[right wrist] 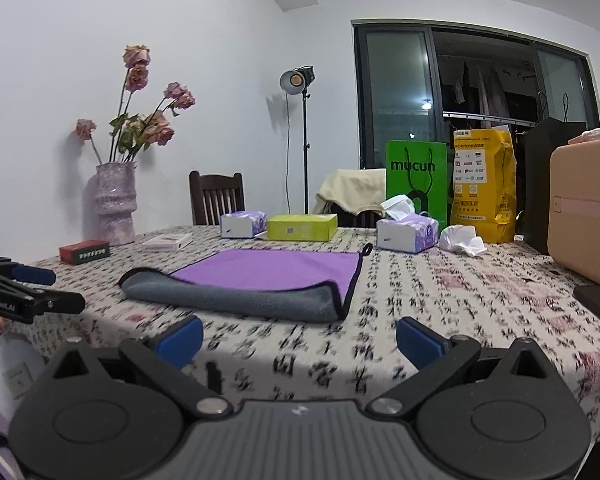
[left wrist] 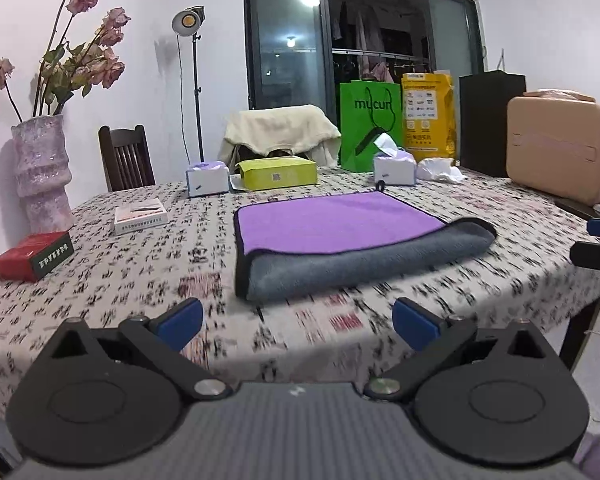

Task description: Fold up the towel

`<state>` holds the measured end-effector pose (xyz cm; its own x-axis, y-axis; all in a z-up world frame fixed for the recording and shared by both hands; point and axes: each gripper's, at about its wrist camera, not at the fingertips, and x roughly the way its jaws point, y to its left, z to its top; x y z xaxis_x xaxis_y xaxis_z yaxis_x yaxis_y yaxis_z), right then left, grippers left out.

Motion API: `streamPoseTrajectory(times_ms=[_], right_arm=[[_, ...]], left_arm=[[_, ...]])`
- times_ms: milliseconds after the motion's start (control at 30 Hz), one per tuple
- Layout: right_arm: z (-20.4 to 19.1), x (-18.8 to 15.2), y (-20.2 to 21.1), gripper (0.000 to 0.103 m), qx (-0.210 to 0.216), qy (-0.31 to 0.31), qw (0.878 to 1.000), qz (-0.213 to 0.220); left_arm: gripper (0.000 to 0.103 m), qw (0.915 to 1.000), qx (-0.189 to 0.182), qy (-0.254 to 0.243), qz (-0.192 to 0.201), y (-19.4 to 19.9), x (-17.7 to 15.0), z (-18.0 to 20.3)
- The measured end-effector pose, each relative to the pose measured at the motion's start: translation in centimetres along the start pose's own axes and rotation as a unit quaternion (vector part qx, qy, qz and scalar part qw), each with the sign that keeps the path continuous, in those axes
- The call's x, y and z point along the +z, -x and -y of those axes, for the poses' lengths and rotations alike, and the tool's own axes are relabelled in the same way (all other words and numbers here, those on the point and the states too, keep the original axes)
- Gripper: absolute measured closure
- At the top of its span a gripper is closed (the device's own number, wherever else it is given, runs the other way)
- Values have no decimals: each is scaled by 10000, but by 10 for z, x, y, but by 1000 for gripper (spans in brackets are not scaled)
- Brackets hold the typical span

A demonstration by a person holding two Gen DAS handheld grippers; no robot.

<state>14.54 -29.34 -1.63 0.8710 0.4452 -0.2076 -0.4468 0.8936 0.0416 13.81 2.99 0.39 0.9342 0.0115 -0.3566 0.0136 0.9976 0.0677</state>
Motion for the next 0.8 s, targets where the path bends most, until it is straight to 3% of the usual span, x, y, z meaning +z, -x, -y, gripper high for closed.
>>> streamPoseTrajectory(times_ms=[367,500,800], right_arm=[[15,17,-60,0,138,-40,9998,-144],[16,25,-82,0,457,-26,9984,-343],[26,35,-124,0,459,-45,9977,-501]], left_arm=[[4,9998,-24,-24,-190,-55,22,-22],[20,9990,61,291,-329,-77,28,-37],[37,9984,-161,289,-462,-104,32,-46]])
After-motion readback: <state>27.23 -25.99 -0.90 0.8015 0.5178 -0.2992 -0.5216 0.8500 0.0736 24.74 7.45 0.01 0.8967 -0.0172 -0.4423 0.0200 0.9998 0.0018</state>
